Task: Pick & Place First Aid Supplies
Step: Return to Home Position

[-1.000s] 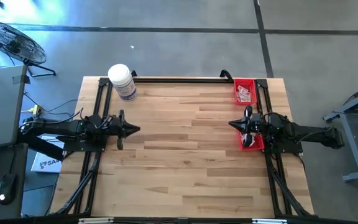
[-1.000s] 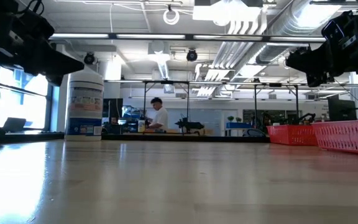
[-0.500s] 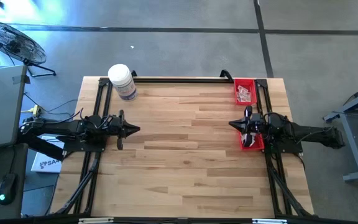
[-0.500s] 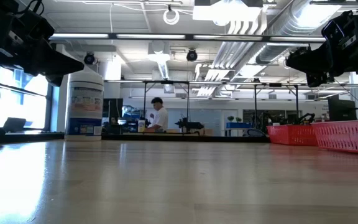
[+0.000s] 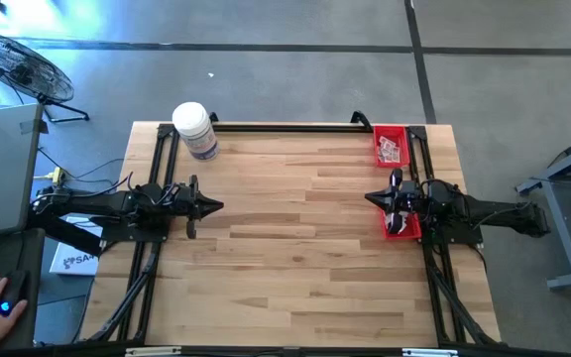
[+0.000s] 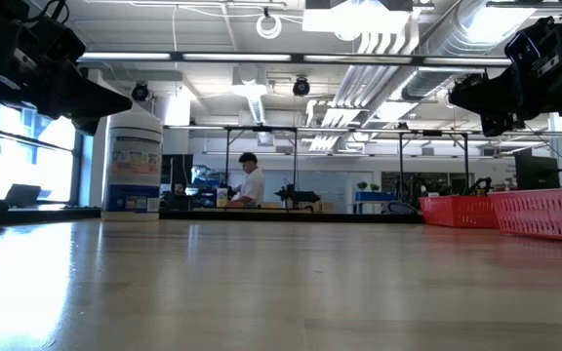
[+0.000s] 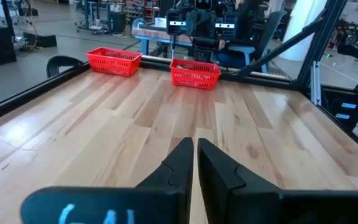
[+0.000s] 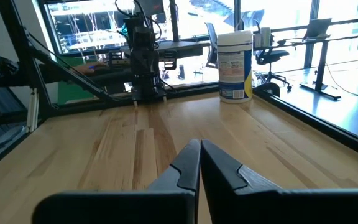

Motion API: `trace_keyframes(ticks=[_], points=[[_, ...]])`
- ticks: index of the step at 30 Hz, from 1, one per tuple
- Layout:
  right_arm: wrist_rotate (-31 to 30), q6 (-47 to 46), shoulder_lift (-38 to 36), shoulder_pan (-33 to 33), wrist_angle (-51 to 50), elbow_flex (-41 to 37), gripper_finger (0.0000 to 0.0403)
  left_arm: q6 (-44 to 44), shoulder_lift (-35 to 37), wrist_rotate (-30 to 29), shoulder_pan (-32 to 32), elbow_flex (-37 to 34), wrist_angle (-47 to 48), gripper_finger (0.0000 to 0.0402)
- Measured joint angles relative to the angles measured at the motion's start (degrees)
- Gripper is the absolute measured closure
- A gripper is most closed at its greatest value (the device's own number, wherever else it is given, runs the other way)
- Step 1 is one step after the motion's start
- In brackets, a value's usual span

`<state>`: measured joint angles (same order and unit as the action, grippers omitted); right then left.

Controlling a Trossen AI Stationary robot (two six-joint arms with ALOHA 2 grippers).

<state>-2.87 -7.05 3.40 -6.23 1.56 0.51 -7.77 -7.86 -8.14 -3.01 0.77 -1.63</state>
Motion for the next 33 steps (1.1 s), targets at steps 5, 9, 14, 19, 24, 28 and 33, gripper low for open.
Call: trace_keyframes(ticks=[5,9,14,19,24,28,33], points=[[0.00,0.00,0.00,-0.01,0.00,0.00,0.0393,0.00,0.00,0.00,0.00,-0.02,0.00,0.0380],[0.00,0.00,0.02,-0.01,0.00,0.00,0.0397,0.00,0.00,0.00,0.00,-0.02,0.00,0.0380],[0.02,0.00,0.02,-0.01,0.00,-0.02,0.0398,0.00,0.00,-0.01,0.00,-0.02,0.00,0.0380],[0.02,0.00,0.02,0.00,0.00,-0.02,0.0398,-0.01,0.00,-0.02,0.00,-0.02,0.00,0.0380],[0.02,0.00,0.02,-0.01,0.00,-0.02,0.0400,-0.02,0.00,-0.02,0.00,-0.02,-0.02,0.0380],[0.02,0.00,0.02,0.00,0.00,-0.02,0.0400,-0.02,0.00,-0.02,0.00,-0.02,-0.02,0.0380],[0.02,0.00,0.02,0.00,-0.01,-0.02,0.0400,-0.02,0.00,-0.02,0.00,-0.02,-0.01,0.0380]])
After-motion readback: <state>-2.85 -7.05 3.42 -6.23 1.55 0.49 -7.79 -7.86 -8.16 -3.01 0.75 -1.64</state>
